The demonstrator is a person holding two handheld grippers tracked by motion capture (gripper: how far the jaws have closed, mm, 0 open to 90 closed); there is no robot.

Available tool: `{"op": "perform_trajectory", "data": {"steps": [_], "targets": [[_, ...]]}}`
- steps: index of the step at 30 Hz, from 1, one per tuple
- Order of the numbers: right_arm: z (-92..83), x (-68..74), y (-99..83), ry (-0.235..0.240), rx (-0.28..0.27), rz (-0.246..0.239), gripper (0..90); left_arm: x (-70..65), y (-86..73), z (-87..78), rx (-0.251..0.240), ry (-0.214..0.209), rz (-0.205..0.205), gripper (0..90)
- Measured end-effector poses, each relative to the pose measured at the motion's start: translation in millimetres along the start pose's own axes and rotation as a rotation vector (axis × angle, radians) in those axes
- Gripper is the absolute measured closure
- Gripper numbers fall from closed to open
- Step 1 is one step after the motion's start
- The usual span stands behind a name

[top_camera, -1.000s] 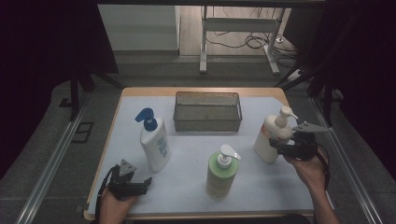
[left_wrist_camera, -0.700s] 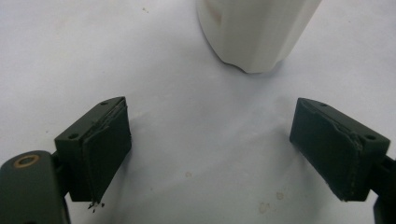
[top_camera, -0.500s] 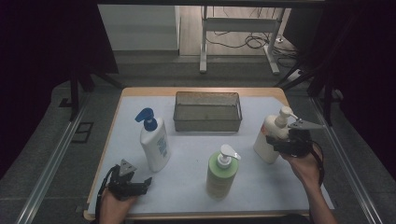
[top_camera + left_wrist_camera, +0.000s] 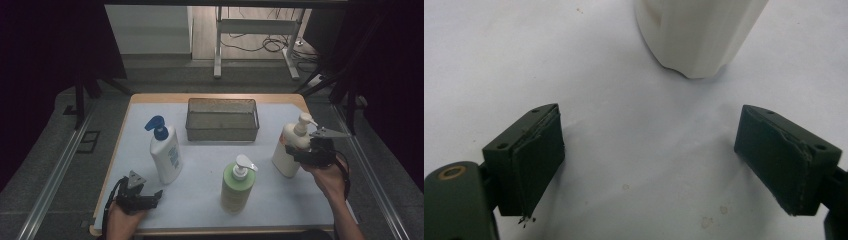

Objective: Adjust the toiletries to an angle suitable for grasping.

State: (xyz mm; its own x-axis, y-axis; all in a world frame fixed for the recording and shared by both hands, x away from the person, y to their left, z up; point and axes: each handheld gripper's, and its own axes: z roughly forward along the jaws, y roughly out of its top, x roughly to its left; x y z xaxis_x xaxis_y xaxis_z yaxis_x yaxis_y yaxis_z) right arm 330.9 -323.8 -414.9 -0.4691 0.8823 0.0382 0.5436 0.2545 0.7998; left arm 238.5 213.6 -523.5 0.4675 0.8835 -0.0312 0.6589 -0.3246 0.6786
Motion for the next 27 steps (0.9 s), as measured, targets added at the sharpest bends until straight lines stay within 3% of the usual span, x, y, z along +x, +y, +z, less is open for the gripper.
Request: {"op": "perform_trajectory", "data": {"steps": [13, 27], "targets": [[-19.6, 8.1, 23.4, 0.02, -0.012, -0.018, 36.9, 0.0, 0.0, 0.0, 0.0, 0.0, 0.0, 12.4], [-23.5, 21.5, 51.2, 0.072, -0.016, -0.035, 37.1, 0.1, 0.1, 0.2, -0.002, 0.0, 0.001, 12.4]]}}
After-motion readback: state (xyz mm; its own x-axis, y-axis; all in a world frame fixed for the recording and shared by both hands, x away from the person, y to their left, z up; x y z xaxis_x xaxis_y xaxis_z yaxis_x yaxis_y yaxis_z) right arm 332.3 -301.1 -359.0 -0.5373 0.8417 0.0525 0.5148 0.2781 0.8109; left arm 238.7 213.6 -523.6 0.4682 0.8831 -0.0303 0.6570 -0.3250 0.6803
